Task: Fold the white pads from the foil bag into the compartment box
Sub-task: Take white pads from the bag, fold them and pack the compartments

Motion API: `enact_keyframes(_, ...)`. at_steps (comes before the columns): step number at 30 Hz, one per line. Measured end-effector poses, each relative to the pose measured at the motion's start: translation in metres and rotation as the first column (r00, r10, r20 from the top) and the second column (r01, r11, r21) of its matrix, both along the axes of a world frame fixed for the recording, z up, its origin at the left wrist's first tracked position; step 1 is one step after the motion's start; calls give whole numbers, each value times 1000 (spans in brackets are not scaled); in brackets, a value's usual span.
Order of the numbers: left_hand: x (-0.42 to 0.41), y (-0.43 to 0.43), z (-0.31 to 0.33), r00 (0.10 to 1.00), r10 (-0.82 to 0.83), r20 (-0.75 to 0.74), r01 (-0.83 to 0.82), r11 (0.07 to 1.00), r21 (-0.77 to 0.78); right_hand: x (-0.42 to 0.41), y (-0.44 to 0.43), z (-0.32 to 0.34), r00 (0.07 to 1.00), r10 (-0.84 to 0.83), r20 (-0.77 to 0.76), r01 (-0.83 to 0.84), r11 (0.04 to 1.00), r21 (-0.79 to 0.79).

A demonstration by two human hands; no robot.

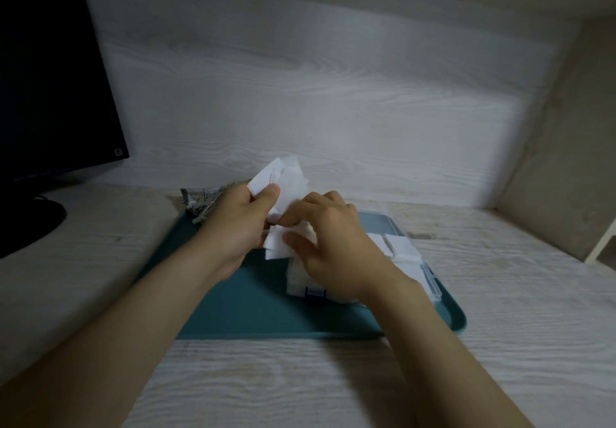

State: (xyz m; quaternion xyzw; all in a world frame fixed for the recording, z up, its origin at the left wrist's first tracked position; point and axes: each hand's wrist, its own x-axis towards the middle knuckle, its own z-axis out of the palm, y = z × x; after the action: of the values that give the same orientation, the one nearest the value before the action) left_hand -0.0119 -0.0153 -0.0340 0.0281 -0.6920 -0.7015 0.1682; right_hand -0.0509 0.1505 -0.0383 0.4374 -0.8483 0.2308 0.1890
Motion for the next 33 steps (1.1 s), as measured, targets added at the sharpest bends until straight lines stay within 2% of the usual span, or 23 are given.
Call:
enact_keyframes(3,1,0,1,998,60,-14,-60,997,53,3,4,7,979,79,188,-33,971,-235)
enact_keyframes(5,2,1,1,993,100,-58,-94,991,99,4,9,11,936,133,326,3,922,-387)
enact_keyframes(7,4,7,0,983,131,-129,-118,987,107,5,18,14,902,160,400,68,864,-499)
enact_keyframes(10,2,17,-9,960,156,-230,-163,987,-10,11,39,18,854,177,489,199,757,-622)
enact_keyframes(12,1,24,-15,941,160,-297,-211,966,-146,17,58,19,820,153,551,308,694,-650)
enact_keyframes(16,9,41,-21,854,141,-502,-398,797,-453,21,95,21,778,-7,629,486,641,-594)
enact_keyframes(19,18,56,-22,826,60,-561,-433,705,-562,25,120,23,715,-165,680,590,664,-459)
enact_keyframes(22,19,64,-28,831,-18,-556,-383,707,-595,30,135,25,663,-214,718,636,666,-389)
enact_keyframes(26,18,69,-33,851,-77,-520,-331,691,-643,34,139,25,655,-295,696,648,693,-316)
enact_keyframes(30,18,68,-34,858,-96,-505,-305,696,-650,30,135,18,676,-407,615,648,726,-232)
enact_keyframes(33,17,67,-35,858,-87,-506,-308,700,-644,27,130,13,719,-492,491,639,746,-187)
